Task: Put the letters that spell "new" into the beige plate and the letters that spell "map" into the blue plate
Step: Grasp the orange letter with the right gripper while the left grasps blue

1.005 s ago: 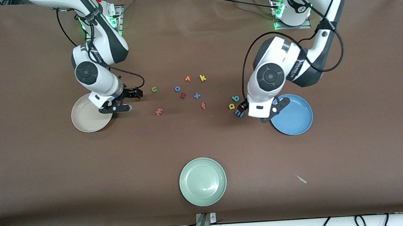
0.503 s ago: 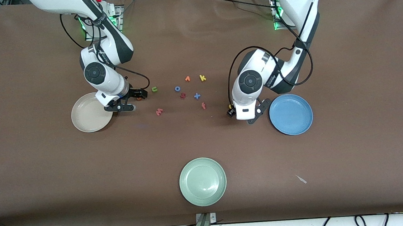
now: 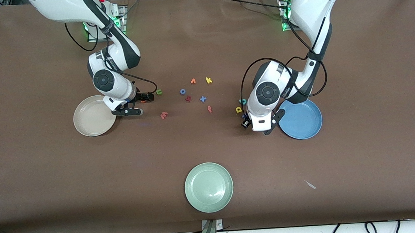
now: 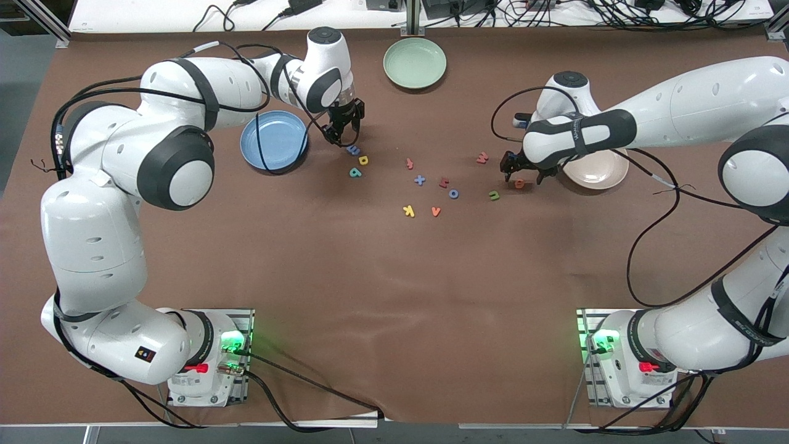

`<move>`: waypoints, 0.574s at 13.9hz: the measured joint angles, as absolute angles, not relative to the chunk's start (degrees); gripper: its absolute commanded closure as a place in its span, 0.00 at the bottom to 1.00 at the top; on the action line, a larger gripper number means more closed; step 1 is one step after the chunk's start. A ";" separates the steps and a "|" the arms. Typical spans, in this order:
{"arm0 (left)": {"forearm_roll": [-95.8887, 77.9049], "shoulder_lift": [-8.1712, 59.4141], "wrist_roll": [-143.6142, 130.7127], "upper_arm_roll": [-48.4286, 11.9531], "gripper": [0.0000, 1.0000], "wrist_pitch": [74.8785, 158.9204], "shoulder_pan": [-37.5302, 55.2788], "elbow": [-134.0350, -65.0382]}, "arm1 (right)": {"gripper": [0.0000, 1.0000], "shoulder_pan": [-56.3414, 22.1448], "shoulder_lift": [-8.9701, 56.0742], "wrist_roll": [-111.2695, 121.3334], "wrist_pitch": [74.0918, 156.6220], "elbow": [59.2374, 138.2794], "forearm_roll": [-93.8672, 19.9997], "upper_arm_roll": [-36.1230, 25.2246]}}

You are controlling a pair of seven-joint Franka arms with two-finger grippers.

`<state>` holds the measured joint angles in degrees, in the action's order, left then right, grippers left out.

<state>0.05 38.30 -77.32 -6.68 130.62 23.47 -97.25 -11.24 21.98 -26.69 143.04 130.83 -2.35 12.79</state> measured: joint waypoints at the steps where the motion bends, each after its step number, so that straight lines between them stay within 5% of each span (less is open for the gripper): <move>1: 0.05 38.65 -77.33 -6.68 0.29 131.00 23.45 -97.26 | 0.22 -11.34 22.13 -26.72 143.04 130.84 -2.35 12.79; 8: 0.05 41.06 -77.36 -6.94 0.53 132.40 24.27 -97.40 | 0.48 -11.64 22.66 -26.81 143.05 130.83 -2.35 12.79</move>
<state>0.05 41.06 -77.36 -6.94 132.40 24.27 -97.40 -11.64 22.66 -26.81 143.05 130.83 -2.35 12.79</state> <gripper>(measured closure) 0.432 0.379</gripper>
